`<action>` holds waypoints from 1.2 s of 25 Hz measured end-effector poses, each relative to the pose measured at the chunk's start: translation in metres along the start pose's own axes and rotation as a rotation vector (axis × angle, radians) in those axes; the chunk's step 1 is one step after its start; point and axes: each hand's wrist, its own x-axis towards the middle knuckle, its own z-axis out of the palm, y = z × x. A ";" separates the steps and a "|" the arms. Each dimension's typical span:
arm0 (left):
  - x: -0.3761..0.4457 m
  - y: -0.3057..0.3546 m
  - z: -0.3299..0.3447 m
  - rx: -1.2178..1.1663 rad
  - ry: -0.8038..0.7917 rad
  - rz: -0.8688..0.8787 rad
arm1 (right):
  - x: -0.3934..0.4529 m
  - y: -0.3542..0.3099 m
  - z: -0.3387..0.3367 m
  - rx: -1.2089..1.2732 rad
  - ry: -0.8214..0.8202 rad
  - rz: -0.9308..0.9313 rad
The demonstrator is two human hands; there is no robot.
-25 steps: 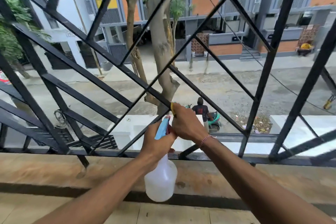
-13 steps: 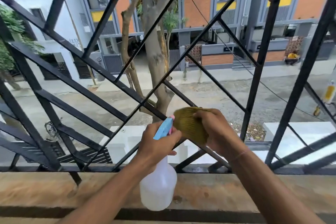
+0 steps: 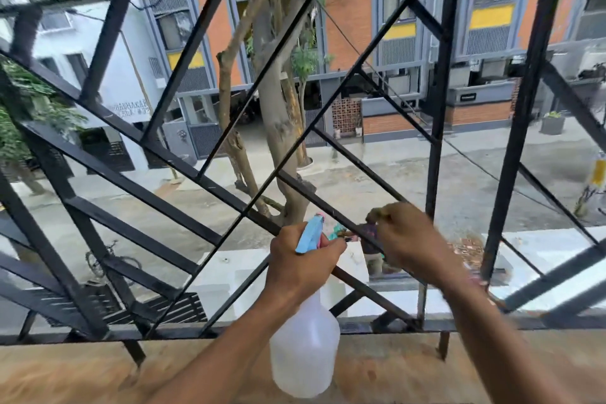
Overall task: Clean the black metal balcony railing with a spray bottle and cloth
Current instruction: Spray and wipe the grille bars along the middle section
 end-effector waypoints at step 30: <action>0.001 -0.006 0.009 0.022 -0.030 -0.083 | -0.018 0.131 0.091 0.013 0.258 -0.199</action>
